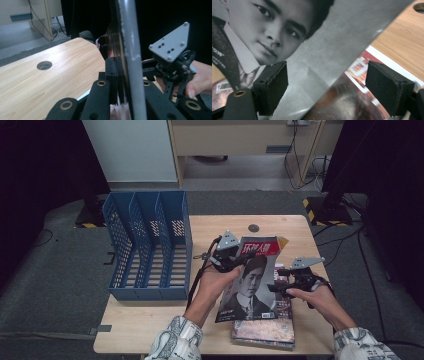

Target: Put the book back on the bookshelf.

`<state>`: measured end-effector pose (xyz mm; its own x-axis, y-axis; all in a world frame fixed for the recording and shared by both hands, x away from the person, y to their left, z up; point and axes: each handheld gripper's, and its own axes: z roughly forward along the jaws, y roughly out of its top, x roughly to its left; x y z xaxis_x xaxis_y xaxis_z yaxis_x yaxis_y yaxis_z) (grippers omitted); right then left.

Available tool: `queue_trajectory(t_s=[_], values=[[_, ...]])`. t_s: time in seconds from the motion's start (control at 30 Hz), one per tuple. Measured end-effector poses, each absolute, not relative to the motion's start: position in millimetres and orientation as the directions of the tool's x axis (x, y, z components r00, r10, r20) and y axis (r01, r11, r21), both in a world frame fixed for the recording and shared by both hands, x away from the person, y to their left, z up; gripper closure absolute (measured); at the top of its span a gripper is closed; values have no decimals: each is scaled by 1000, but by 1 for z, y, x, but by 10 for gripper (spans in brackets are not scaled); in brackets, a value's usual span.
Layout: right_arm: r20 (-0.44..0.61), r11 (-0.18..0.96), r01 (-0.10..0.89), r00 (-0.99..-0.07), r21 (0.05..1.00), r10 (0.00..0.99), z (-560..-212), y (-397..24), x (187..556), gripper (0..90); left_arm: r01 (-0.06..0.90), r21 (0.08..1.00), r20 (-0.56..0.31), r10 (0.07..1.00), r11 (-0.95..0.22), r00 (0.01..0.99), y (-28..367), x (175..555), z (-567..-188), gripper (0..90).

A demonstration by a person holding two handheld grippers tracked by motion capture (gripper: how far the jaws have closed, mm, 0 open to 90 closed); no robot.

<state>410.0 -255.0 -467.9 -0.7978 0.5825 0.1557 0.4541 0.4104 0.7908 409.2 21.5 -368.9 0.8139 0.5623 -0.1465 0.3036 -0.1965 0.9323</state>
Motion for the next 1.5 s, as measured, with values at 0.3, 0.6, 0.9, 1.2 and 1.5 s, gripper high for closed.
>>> queue_trajectory(t_s=[0.3,0.6,0.9,1.2,1.5], values=[[135,414,428,-808,803,574,-461,-251,413,214,266,940,-119,527,-213,842,18,408,-364,858],[144,409,440,-801,799,581,-466,-254,408,224,236,953,-108,512,-191,852,20,396,-357,860],[118,441,414,-821,796,559,-465,-242,400,201,215,961,-96,520,-174,849,21,381,-355,863],[127,450,423,-824,787,553,-468,-238,406,184,205,966,-98,504,-160,858,23,381,-349,864],[161,430,428,-833,795,530,-471,-241,411,169,189,973,-107,475,-129,874,25,381,-345,864]])
